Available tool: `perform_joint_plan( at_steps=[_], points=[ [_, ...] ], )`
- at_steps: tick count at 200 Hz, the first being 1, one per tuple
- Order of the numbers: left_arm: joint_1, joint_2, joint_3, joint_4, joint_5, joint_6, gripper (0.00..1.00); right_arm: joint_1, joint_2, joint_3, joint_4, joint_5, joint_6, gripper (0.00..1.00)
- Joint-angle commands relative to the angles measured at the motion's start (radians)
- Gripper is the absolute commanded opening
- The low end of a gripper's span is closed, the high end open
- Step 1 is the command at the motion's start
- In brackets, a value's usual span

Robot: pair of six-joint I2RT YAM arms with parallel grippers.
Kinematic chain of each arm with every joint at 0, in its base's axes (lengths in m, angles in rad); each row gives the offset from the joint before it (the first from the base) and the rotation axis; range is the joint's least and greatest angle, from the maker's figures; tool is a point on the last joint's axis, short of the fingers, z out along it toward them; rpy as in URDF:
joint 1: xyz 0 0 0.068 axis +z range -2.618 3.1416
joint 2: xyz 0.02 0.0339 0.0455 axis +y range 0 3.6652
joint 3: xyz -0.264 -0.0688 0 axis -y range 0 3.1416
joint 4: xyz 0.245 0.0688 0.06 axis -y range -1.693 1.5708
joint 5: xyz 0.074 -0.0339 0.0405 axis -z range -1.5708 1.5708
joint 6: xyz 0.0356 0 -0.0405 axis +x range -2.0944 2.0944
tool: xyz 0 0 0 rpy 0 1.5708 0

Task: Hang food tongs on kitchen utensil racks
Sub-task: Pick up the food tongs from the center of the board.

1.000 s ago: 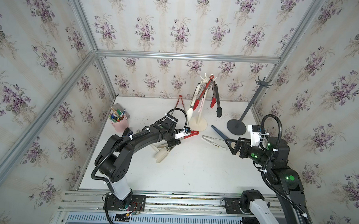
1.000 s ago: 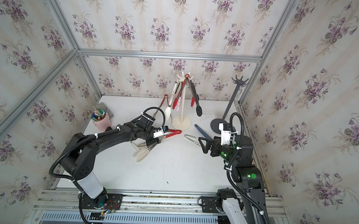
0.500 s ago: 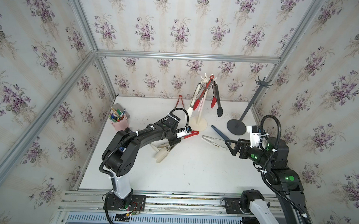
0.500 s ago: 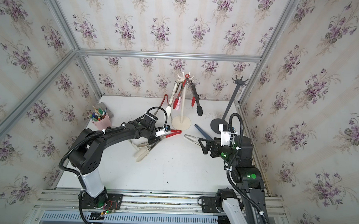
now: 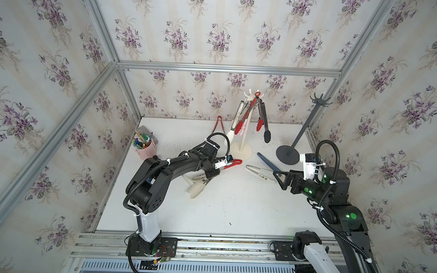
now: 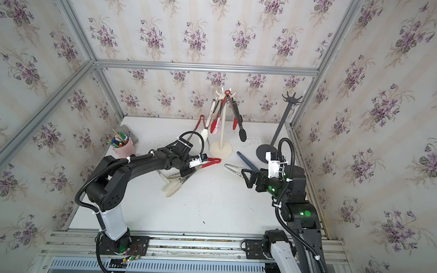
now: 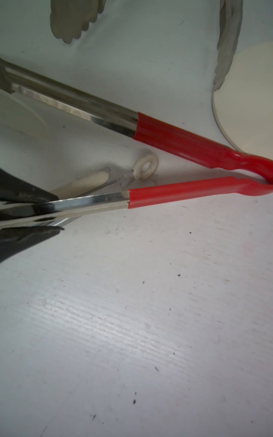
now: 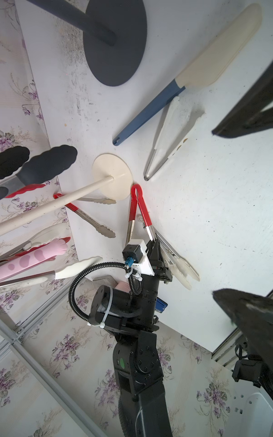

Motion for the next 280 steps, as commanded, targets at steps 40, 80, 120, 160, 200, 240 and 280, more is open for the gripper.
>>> perform_joint_plan(
  at_steps=[40,80,120,160,200,240,280],
  points=[
    [0.000,-0.003,-0.004,-0.012,0.007,-0.002,0.06,0.000,-0.011,0.001,0.036,0.010,0.007,0.98],
    [-0.001,-0.029,-0.004,-0.026,0.010,-0.011,0.00,0.000,-0.021,0.001,0.030,0.017,0.008,0.98],
    [0.000,-0.080,-0.020,-0.054,0.012,-0.023,0.00,0.000,-0.028,0.004,0.028,0.020,0.006,0.98],
    [-0.001,-0.144,-0.046,-0.100,0.027,-0.044,0.00,0.001,-0.035,0.002,0.028,0.020,0.007,0.98],
    [0.001,-0.229,-0.091,-0.149,0.096,-0.070,0.00,0.001,-0.041,0.001,0.030,0.020,0.007,0.98],
    [0.005,-0.326,-0.132,-0.202,0.130,-0.096,0.00,0.000,-0.049,0.001,0.032,0.014,0.005,0.98],
    [0.024,-0.455,-0.168,-0.242,0.213,-0.140,0.00,0.001,-0.054,0.003,0.034,0.005,0.001,0.98]
  ],
)
